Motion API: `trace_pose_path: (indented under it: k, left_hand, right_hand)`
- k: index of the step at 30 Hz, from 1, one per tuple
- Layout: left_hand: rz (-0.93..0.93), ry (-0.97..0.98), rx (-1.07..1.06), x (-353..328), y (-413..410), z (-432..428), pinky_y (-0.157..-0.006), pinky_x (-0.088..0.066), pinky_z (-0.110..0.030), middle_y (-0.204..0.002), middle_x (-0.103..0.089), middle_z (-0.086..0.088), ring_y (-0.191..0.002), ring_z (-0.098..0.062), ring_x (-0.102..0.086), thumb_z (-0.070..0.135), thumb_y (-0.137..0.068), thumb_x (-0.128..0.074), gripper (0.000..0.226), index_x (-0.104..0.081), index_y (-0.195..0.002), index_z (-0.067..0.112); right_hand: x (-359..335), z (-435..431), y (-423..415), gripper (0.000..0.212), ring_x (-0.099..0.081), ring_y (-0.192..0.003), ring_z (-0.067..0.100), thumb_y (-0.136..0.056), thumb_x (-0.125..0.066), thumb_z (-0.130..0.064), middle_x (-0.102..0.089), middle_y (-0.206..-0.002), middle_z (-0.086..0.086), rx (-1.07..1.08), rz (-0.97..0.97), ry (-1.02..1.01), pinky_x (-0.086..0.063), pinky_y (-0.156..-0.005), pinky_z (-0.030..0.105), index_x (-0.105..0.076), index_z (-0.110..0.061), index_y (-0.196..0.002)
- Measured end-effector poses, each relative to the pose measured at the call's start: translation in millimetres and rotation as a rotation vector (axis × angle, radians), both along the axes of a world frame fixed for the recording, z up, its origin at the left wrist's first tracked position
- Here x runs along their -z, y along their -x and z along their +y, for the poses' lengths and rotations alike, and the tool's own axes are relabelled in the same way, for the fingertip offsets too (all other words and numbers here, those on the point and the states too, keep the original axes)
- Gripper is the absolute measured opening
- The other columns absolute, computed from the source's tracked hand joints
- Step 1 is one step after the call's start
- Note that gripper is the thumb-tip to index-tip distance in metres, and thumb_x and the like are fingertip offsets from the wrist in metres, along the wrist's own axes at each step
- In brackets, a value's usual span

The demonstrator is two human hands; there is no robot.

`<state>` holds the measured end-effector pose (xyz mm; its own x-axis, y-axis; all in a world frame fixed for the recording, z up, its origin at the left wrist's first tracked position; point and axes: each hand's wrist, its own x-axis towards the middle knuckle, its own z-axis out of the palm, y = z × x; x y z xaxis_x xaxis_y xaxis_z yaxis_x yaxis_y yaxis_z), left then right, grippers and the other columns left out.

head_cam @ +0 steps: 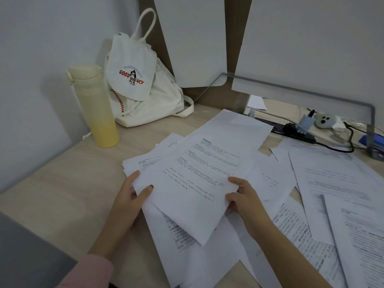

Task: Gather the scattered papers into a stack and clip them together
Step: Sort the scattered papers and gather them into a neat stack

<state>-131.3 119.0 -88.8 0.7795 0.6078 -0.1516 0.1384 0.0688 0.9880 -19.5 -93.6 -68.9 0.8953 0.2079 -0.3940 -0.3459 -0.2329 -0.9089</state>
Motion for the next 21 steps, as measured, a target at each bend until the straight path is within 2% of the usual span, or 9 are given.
trace_pose_path:
  k: [3,5,8,10,12,14,17,19,21]
  left_hand:
    - [-0.012,0.013,-0.031,0.4,0.2,2.8,-0.088,-0.045,-0.031,-0.122,-0.056,-0.005,-0.109,-0.020,-0.057,0.013,-0.089,-0.056,0.049,-0.041,-0.135,0.021]
    - [-0.009,0.018,-0.028,0.1,-0.3,2.6,-0.089,-0.046,-0.032,-0.122,-0.058,-0.005,-0.109,-0.020,-0.058,0.015,-0.089,-0.057,0.049,-0.041,-0.135,0.023]
    - [0.000,0.022,-0.016,-1.2,-1.5,0.2,-0.087,-0.046,-0.031,-0.123,-0.057,-0.003,-0.108,-0.018,-0.059,0.014,-0.089,-0.057,0.053,-0.039,-0.137,0.023]
    - [0.013,0.008,-0.020,-1.1,-2.1,-0.6,-0.086,-0.047,-0.031,-0.125,-0.057,-0.002,-0.108,-0.017,-0.058,0.015,-0.088,-0.058,0.055,-0.037,-0.138,0.023]
    - [0.020,-0.017,-0.026,-0.5,-2.3,-0.8,-0.083,-0.048,-0.027,-0.125,-0.057,0.000,-0.104,-0.012,-0.058,0.016,-0.088,-0.058,0.056,-0.036,-0.139,0.024]
    - [0.039,-0.073,-0.024,-0.6,-1.7,-1.8,-0.073,-0.043,-0.015,-0.121,-0.055,0.009,-0.097,-0.003,-0.055,0.016,-0.089,-0.057,0.055,-0.035,-0.139,0.026]
    - [0.074,-0.184,-0.024,0.9,-0.5,-2.4,-0.067,-0.038,-0.008,-0.124,-0.045,0.013,-0.106,-0.006,-0.046,0.017,-0.091,-0.053,0.053,-0.034,-0.139,0.028]
    - [0.072,-0.237,-0.041,2.4,-1.1,-1.9,-0.069,-0.038,-0.006,-0.125,-0.042,0.015,-0.109,-0.004,-0.043,0.016,-0.092,-0.051,0.050,-0.036,-0.138,0.028]
    - [0.065,-0.265,-0.083,2.9,-3.7,-0.7,-0.071,-0.036,-0.009,-0.124,-0.043,0.013,-0.108,-0.005,-0.043,0.015,-0.092,-0.050,0.046,-0.039,-0.136,0.026]
  right_hand:
    - [-8.6,-13.4,-13.1,0.040,-0.046,-0.062,0.016,-0.085,-0.037,0.009,-0.051,-0.076,0.007,0.003,-0.080,0.161,-0.038,-0.056,0.023,-0.055,-0.010,-0.114]
    - [-16.0,-18.8,-19.9,0.035,-0.044,-0.061,0.011,-0.086,-0.035,0.007,-0.049,-0.077,0.004,-0.054,-0.133,0.262,-0.031,-0.051,0.020,-0.057,-0.011,-0.108]
    - [-23.0,-14.3,-25.7,0.033,-0.047,-0.068,0.006,-0.088,-0.035,0.005,-0.052,-0.089,0.001,-0.204,-0.188,0.338,-0.037,-0.052,0.017,-0.056,-0.013,-0.106]
    - [-22.8,-5.0,-27.1,0.033,-0.048,-0.064,0.008,-0.089,-0.033,0.005,-0.052,-0.084,0.001,-0.284,-0.211,0.328,-0.039,-0.045,0.011,-0.056,-0.010,-0.106]
    - [-21.3,5.5,-26.9,0.034,-0.045,-0.059,0.008,-0.088,-0.031,0.007,-0.050,-0.078,0.001,-0.363,-0.265,0.333,-0.033,-0.038,0.004,-0.056,-0.009,-0.104]
    - [-17.1,14.9,-28.4,0.036,-0.043,-0.060,0.007,-0.087,-0.031,0.007,-0.049,-0.079,0.000,-0.448,-0.321,0.360,-0.033,-0.043,0.005,-0.059,-0.011,-0.103]
    - [-11.8,20.7,-35.4,0.039,-0.048,-0.074,0.010,-0.087,-0.034,0.005,-0.054,-0.095,0.001,-0.472,-0.324,0.347,-0.037,-0.059,0.014,-0.059,-0.016,-0.108]
    - [-11.1,17.5,-44.8,0.040,-0.050,-0.089,0.013,-0.088,-0.038,0.004,-0.054,-0.111,0.005,-0.321,-0.329,0.273,-0.039,-0.066,0.015,-0.056,-0.017,-0.116]
    - [-7.9,8.2,-63.4,0.041,-0.047,-0.097,0.018,-0.088,-0.042,0.001,-0.050,-0.117,0.007,-0.057,-0.252,0.159,-0.039,-0.071,0.020,-0.050,-0.017,-0.123]
